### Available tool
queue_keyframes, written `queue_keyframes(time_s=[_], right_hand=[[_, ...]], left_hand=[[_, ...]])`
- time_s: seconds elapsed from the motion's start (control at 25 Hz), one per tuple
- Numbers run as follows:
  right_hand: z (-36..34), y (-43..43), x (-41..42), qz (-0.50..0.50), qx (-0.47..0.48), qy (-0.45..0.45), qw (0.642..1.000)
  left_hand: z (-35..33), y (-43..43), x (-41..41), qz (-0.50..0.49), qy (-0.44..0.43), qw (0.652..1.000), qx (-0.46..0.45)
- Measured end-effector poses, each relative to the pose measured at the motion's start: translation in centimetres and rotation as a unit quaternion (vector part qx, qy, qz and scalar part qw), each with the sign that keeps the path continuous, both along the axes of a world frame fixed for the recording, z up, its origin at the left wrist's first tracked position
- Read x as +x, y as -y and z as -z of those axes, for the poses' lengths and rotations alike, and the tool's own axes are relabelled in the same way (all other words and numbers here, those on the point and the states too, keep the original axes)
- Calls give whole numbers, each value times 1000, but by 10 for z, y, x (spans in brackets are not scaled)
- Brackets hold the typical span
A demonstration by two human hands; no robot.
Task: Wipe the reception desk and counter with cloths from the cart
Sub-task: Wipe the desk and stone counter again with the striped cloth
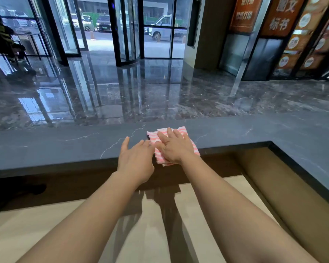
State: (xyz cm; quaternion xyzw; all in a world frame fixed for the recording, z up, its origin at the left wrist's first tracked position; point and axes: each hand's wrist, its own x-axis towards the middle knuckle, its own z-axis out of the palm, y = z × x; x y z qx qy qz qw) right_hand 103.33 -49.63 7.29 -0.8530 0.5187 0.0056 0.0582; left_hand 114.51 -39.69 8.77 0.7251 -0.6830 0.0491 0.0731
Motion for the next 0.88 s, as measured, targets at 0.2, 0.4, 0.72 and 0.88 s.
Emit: queue_keyframes(time_s=[0.2, 0.4, 0.72, 0.88], right_hand=[[0, 13, -20, -58, -7, -7, 998], [4, 72, -121, -3, -12, -15, 1000], [-2, 136, -246, 116, 3, -35, 993], [0, 123, -206, 100, 0, -9, 995]], left_hand=[[-5, 13, -29, -7, -22, 1000, -7], [-4, 46, -76, -2, 1, 1000, 16], [1, 86, -126, 33, 8, 996, 77], [3, 90, -124, 6, -34, 994, 104]])
